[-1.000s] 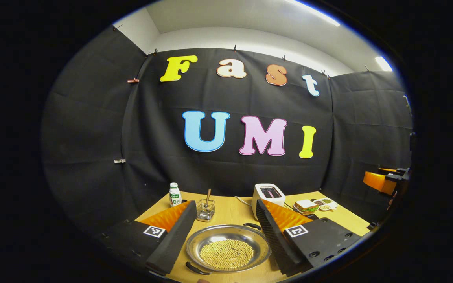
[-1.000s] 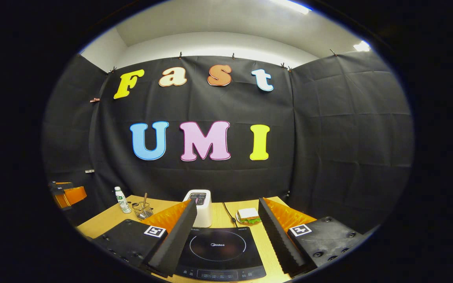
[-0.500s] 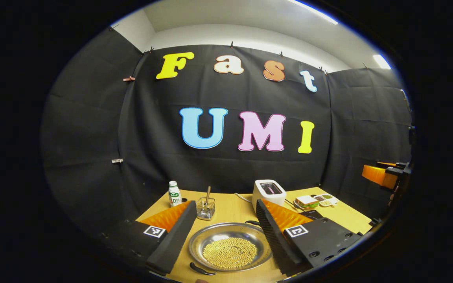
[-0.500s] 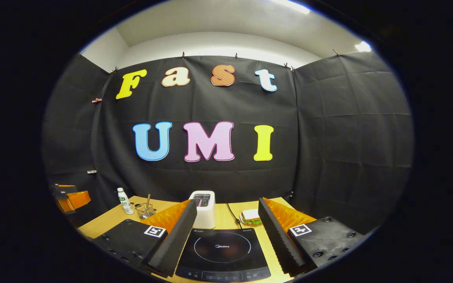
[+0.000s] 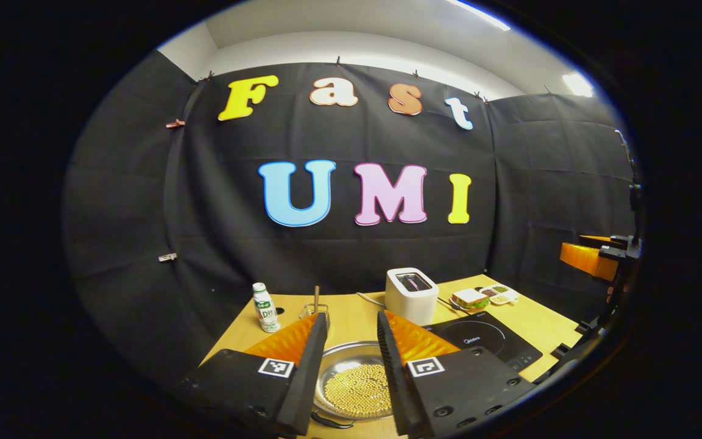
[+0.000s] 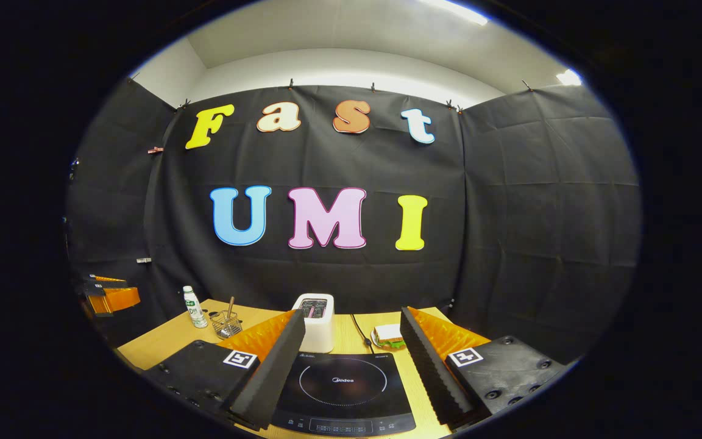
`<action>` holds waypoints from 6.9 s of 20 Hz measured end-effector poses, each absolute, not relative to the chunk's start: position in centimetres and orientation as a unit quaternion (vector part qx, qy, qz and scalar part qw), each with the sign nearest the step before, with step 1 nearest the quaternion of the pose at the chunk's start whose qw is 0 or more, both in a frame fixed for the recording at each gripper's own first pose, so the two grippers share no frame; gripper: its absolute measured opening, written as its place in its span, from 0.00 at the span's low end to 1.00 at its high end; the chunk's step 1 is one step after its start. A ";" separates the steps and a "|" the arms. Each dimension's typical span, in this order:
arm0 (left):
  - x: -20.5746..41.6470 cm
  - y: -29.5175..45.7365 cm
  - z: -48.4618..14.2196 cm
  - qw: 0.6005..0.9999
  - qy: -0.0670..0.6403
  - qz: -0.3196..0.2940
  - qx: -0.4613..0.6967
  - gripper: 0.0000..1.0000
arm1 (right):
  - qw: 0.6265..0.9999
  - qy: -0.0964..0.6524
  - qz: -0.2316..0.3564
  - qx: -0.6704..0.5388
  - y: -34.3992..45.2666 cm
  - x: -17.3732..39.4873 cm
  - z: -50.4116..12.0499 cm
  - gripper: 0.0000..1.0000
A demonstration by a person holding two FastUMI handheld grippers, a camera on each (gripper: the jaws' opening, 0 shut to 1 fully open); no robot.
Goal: First push the handle of the pot to place it horizontally, then grasp the pot with both hands and set it on the induction cooktop.
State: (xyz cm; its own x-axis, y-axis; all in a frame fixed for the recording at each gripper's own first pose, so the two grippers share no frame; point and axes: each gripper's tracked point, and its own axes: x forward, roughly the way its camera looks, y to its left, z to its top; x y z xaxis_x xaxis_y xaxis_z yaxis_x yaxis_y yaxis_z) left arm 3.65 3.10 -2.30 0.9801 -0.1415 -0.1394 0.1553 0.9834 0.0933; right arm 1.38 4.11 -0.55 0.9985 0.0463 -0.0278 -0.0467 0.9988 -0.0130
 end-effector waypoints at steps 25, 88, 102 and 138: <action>-0.9 4.6 -23.2 0.934 0.331 -0.088 -0.101 0.05 | 0.997 0.072 0.011 0.015 3.0 1.0 -4.8 0.98; 10.2 26.1 -23.1 0.943 0.323 0.074 -0.031 0.07 | 0.978 0.203 0.050 -0.007 9.0 5.4 -13.2 0.98; 15.2 22.8 -25.3 0.947 0.312 -0.021 -0.074 0.96 | 0.935 0.328 0.137 0.019 22.5 8.6 -24.5 1.00; 16.3 20.1 -31.5 0.902 0.417 -0.064 -0.091 0.59 | 0.832 0.531 0.122 0.101 26.3 8.7 -36.2 0.55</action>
State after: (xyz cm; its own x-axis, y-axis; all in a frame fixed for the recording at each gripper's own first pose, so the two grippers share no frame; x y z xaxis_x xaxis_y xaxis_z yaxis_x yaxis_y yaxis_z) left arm 16.33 20.06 -31.49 0.6441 -0.1917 -0.7406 0.0406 0.9753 -0.2172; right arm 8.74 26.26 -36.24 0.4055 0.3107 -0.8597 -0.0960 0.9497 0.2979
